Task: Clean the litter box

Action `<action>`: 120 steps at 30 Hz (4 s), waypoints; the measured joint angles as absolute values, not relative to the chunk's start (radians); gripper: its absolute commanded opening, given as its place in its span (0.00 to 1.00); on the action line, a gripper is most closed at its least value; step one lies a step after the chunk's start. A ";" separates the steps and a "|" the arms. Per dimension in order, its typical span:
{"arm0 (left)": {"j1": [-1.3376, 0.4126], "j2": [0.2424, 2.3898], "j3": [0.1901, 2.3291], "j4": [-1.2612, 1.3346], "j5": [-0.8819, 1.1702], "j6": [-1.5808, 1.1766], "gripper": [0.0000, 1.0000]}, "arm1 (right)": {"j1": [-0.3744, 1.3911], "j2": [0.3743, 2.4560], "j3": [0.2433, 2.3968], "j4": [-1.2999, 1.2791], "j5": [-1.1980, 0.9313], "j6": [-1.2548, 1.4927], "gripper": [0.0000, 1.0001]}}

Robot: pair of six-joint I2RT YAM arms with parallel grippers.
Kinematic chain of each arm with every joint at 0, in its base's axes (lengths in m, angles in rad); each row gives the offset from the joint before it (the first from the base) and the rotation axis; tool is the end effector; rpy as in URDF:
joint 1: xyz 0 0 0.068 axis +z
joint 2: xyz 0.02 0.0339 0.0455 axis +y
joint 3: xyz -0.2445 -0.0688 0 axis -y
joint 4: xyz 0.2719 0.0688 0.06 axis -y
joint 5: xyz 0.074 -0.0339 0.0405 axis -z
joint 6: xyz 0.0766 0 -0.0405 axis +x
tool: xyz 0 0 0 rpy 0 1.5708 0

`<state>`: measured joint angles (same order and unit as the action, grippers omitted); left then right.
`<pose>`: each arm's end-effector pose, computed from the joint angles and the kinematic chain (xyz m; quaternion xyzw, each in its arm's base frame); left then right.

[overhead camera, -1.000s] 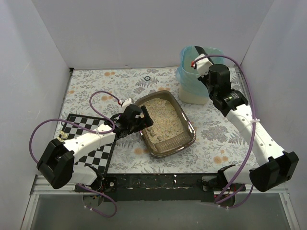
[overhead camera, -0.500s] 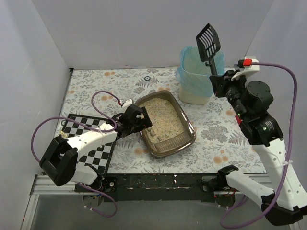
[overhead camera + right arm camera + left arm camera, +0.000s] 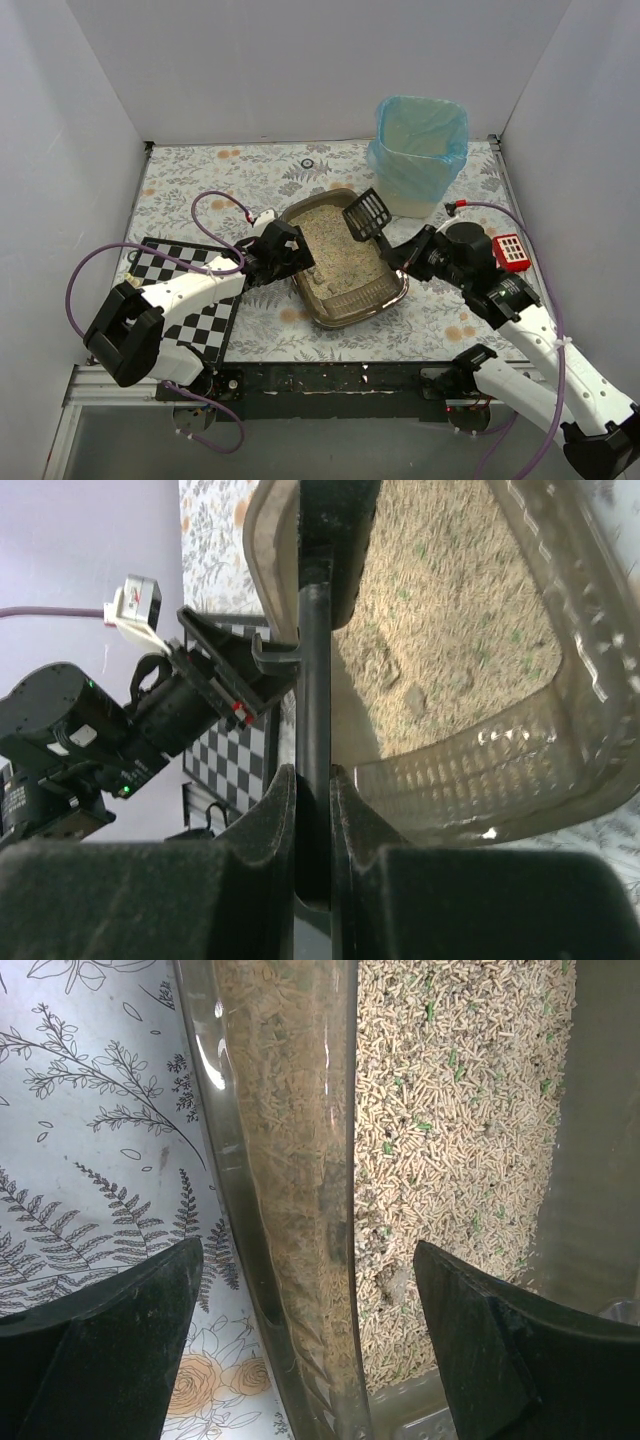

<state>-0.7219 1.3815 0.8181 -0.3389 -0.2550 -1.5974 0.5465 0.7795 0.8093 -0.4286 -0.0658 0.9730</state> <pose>0.2587 -0.2021 0.1429 -0.4350 0.8310 -0.2503 0.2402 0.2150 0.1367 0.2950 0.1585 0.8177 0.4006 0.3819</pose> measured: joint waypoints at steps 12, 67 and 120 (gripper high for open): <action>-0.722 1.382 0.818 -0.340 -0.255 -1.579 0.57 | 0.828 1.143 1.101 -0.584 0.215 0.695 0.01; -0.716 1.390 0.813 -0.385 -0.215 -1.548 0.56 | 1.126 1.408 1.187 -0.678 0.753 0.410 0.01; -0.715 1.320 0.798 -0.339 -0.223 -1.458 0.41 | 0.603 1.452 1.000 -0.495 -0.294 1.320 0.01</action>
<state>-0.7155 1.3205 0.7979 -0.3393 -0.2230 -1.4578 0.6033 1.4521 0.9997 -0.4953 -0.2939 1.3197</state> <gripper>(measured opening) 0.414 0.158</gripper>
